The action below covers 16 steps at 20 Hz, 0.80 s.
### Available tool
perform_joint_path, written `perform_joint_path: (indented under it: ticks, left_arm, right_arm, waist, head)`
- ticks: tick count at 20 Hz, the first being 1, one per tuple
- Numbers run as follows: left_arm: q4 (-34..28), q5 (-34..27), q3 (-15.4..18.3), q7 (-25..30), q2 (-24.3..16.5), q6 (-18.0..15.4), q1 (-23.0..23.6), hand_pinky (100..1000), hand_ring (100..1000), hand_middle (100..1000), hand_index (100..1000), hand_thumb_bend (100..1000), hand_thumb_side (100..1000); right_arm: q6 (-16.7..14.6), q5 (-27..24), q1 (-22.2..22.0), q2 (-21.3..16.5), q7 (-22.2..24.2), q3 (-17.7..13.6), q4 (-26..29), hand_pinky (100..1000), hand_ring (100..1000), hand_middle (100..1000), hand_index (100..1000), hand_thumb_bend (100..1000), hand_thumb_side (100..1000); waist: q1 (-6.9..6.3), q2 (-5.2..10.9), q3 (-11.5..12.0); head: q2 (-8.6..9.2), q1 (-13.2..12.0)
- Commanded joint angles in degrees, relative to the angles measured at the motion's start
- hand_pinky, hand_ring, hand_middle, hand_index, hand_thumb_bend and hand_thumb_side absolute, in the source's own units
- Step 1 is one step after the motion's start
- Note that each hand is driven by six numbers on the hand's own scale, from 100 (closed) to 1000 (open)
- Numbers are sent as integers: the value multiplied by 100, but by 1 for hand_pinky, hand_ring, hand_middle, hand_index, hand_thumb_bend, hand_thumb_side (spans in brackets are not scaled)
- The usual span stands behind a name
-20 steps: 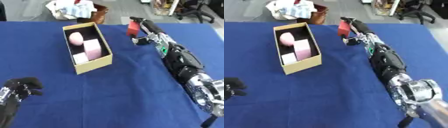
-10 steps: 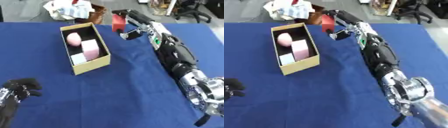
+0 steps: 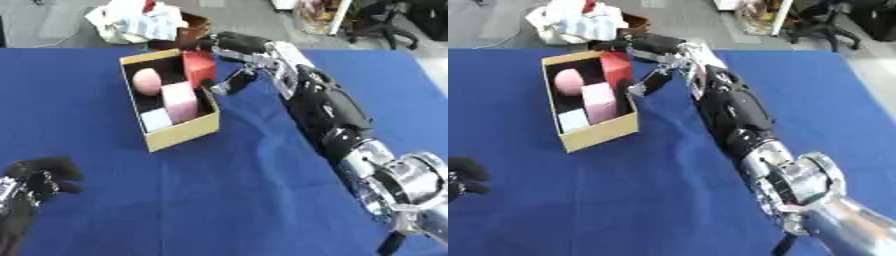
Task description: Pick up objects on the table and place them in the box.
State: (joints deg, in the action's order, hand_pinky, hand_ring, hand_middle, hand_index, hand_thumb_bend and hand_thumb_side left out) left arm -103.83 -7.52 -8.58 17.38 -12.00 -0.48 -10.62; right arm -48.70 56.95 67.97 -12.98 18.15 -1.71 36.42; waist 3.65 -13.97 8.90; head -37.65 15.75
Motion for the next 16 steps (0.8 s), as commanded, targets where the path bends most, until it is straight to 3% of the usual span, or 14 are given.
perform_joint_path:
  ticks: [1,7,12,16]
  left_arm:
    - [-93,-29,-16,22,-17,-4,-61,644,696,643,757,100,951]
    - [-93,-32,-21,32,-15,-1,-63,644,698,643,757,100,950]
    - [-95,-34,-15,26,-18,-2,-63,644,698,642,757,100,950]
    - [-98,-31,-9,19,-23,-6,-63,644,698,643,757,100,949]
  right_arm:
    - [-326,-243,133,32,693,-57,123,836,777,504,1000,100,342]
    - [-326,-253,117,105,1063,-122,147,861,813,610,1000,100,365]
    - [-326,-6,40,142,1086,-89,201,876,839,755,1000,100,437]
    - [-326,203,-15,169,993,19,284,904,890,901,1000,100,437]
  waist:
    - [48,208,13]
    - [57,209,26]
    - [55,208,9]
    - [52,206,-9]
  head:
    - [71,32]
    - [62,44]
    - [62,38]
    - [60,29]
